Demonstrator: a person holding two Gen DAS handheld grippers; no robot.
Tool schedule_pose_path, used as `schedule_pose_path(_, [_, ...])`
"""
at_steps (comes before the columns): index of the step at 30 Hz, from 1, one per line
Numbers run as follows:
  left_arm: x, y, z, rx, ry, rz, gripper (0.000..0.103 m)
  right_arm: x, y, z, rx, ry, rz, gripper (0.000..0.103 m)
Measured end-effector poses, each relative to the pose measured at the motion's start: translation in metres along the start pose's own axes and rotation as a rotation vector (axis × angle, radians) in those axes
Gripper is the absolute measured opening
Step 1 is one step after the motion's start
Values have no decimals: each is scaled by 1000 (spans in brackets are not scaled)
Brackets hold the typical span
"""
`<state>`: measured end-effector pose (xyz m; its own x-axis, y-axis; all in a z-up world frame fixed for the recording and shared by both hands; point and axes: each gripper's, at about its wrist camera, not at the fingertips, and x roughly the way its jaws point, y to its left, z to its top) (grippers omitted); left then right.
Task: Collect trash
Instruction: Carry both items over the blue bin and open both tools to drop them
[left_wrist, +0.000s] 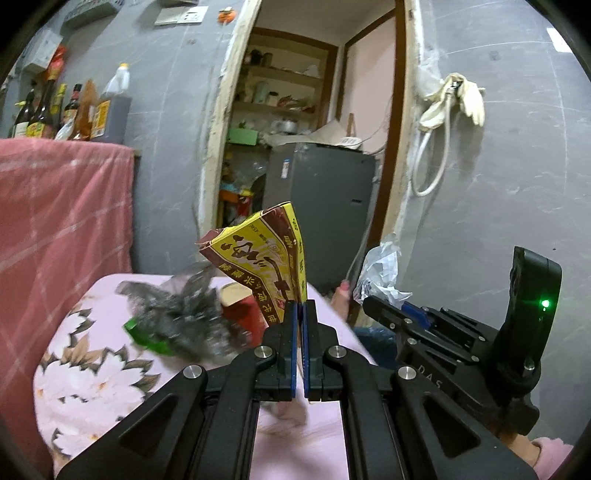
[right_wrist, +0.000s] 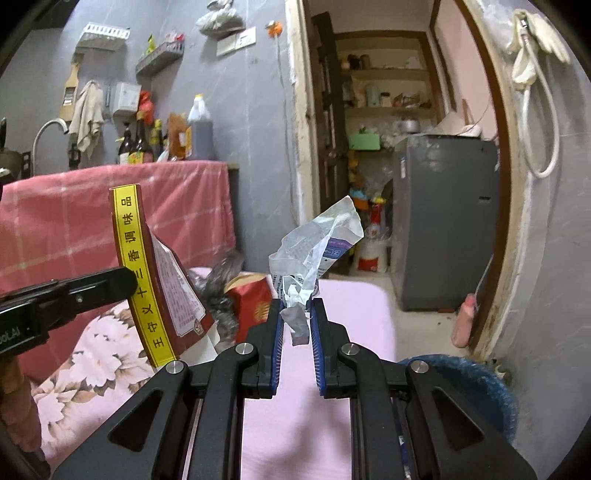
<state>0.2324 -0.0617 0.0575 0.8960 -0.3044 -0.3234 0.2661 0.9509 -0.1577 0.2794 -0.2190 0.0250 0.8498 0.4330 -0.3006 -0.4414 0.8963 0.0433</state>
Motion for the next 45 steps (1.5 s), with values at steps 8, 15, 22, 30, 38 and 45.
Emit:
schedule_pose_path(8, [31, -39, 2, -2, -1, -91, 1, -29, -37, 3, 13, -47, -114, 12])
schedule_pose_path(15, [69, -80, -1, 10, 25, -168, 1, -48, -85, -7, 55, -43, -220, 12])
schedule_pose_path(22, [117, -118, -12, 34, 80, -200, 1, -54, -131, -25, 104, -12, -286, 12])
schedule_pose_path(30, [169, -133, -32, 29, 188, -188, 1, -47, -168, -47, 172, 56, -310, 12])
schedule_pose_path(38, [201, -131, -56, 17, 302, -153, 1, -27, -188, -63, 245, 145, -288, 12])
schedule_pose_path(45, [214, -121, -66, -3, 364, -139, 1, -6, -193, -74, 269, 229, -269, 13])
